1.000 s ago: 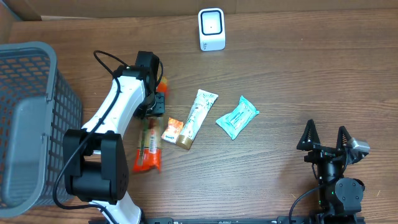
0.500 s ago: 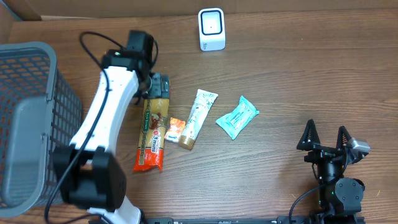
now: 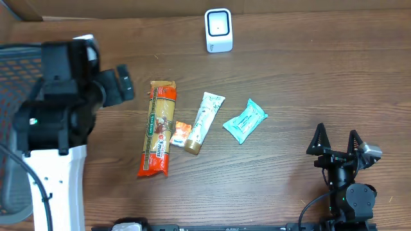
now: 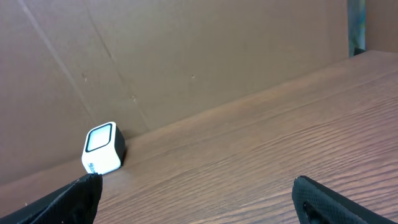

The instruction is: Scan the item barcode

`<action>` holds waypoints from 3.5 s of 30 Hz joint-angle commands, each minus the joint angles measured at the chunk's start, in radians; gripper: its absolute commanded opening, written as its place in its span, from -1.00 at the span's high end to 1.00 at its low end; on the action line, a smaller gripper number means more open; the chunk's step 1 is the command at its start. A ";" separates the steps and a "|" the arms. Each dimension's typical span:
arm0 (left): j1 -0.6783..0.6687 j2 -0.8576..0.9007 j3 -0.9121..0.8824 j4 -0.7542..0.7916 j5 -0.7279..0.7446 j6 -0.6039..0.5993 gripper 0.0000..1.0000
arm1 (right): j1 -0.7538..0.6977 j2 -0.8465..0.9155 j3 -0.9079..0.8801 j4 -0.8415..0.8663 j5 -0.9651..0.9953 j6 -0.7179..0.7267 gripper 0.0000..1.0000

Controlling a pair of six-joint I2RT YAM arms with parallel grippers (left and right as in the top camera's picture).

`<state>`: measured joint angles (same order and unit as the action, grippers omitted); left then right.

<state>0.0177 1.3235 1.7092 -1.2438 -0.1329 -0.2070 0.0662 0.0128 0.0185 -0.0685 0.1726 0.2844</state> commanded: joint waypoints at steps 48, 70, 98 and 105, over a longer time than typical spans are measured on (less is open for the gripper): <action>0.117 0.005 0.005 -0.072 0.074 0.095 -1.00 | 0.001 -0.009 -0.011 0.006 0.010 0.002 -1.00; 0.117 0.005 0.006 -0.072 0.074 0.095 -0.99 | 0.001 -0.009 -0.011 0.006 0.010 0.002 -1.00; 0.117 0.005 0.005 -0.072 0.074 0.095 -0.99 | 0.001 -0.009 -0.011 0.007 0.010 0.003 -1.00; 0.117 0.005 0.006 -0.072 0.074 0.095 -1.00 | 0.001 -0.009 -0.011 0.011 -0.041 0.003 -1.00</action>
<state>0.1375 1.3262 1.7088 -1.3163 -0.0711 -0.1272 0.0662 0.0128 0.0185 -0.0685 0.1703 0.2848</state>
